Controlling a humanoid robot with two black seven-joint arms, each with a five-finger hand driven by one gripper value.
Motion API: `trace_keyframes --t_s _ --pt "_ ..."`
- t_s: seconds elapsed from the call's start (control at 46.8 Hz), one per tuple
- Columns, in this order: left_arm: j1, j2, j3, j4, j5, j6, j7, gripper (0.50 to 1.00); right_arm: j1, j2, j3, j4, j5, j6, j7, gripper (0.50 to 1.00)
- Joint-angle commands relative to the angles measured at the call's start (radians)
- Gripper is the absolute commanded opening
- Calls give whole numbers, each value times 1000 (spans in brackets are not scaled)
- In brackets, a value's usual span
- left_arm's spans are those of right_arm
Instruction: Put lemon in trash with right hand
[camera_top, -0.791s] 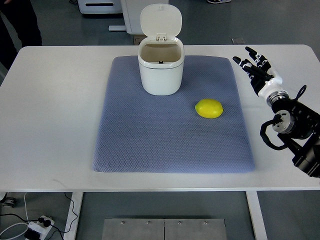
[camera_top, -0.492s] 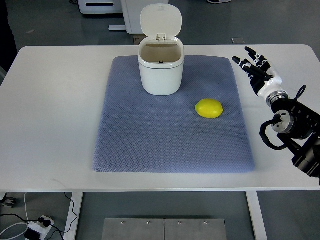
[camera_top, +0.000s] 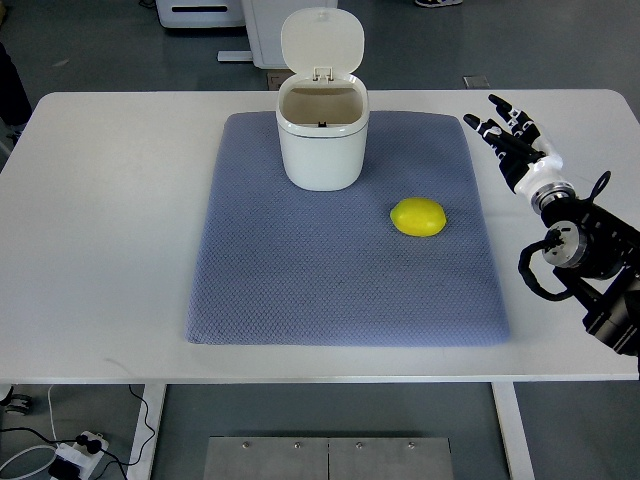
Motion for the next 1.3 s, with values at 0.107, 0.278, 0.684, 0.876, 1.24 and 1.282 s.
trace_keyframes --t_s 0.107,0.278,0.684,0.876,1.24,1.282 --pt "-1 0 0 -1 0 0 1 1000 3 0 0 0 0 0 0 1000" --pt "-1 0 0 -1 0 0 0 1000 0 2 0 0 0 0 0 1000" --pt "-1 0 0 -1 0 0 1 1000 -2 0 0 0 0 0 0 1000" --pt "1 0 0 -1 0 0 0 1000 2 0 0 0 0 0 0 1000" --pt "-1 0 0 -1 0 0 0 1000 61 -5 6 -8 -2 -21 31 1000" --pt "-1 0 0 1 0 0 0 1000 63 -3 8 -11 0 -21 28 1000"
